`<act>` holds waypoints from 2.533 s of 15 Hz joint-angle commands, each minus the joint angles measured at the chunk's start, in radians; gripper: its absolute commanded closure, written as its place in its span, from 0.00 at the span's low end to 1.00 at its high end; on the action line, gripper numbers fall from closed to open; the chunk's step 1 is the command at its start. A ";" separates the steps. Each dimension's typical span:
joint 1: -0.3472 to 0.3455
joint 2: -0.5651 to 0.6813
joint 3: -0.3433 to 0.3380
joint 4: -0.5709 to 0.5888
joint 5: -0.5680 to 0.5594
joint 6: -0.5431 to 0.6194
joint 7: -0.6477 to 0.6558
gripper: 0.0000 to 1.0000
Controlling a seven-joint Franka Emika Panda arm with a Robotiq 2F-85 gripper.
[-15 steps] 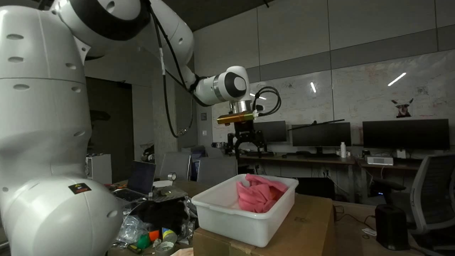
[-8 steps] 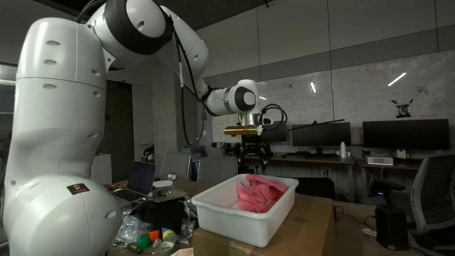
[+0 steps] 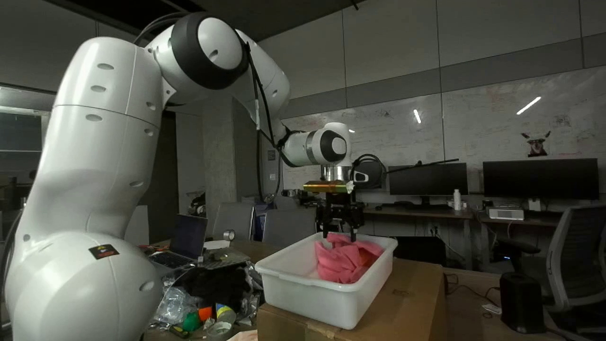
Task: Remove the green towel and the peach and pink shirts from the basket respectively
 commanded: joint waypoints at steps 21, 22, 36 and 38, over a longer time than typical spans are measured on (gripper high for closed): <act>-0.041 0.094 0.016 0.031 0.011 -0.049 -0.245 0.00; -0.042 0.098 0.016 0.029 0.012 -0.046 -0.252 0.00; -0.052 0.099 0.017 -0.008 0.016 0.041 -0.288 0.65; -0.051 0.094 0.016 -0.010 0.015 0.045 -0.283 0.81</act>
